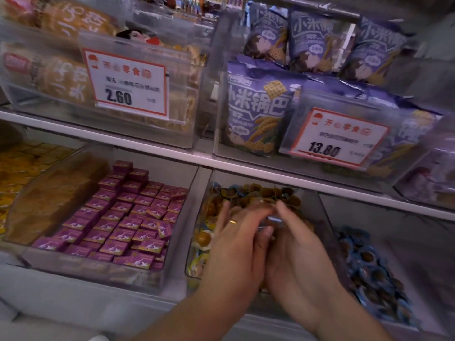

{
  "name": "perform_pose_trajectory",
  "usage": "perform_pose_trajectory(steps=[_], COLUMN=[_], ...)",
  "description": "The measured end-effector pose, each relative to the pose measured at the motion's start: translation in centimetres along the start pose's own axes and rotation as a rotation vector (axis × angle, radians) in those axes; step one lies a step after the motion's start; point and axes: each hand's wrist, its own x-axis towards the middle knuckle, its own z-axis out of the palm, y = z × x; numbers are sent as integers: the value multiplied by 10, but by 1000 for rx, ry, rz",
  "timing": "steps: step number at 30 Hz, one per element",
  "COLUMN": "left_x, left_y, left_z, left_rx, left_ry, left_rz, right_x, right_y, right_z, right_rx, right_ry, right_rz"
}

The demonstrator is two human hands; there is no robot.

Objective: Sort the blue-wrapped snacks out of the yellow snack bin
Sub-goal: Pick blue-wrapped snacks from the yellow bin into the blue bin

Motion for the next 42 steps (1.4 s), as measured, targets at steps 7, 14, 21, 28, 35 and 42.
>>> perform_pose_trajectory(steps=[7, 14, 21, 28, 35, 42], left_x=[-14, -3, 15, 20, 15, 15], left_y=[12, 7, -22, -50, -64, -70], left_z=[6, -14, -38, -74, -86, -93], left_rx=[223, 202, 426, 440, 334, 285], left_ry=[-404, -293, -175, -191, -221, -254], left_rz=[114, 212, 94, -98, -133, -134], right_x=[-32, -50, -21, -26, 55, 87], right_y=[3, -85, -144, -60, 36, 9], right_z=[-25, -104, -169, -96, -15, -34], right_rx=[-115, -139, -692, -1417, -2242, -2560], right_ry=[342, 616, 947, 509, -119, -198], right_rz=[-265, -434, -302, -841, -403, -491])
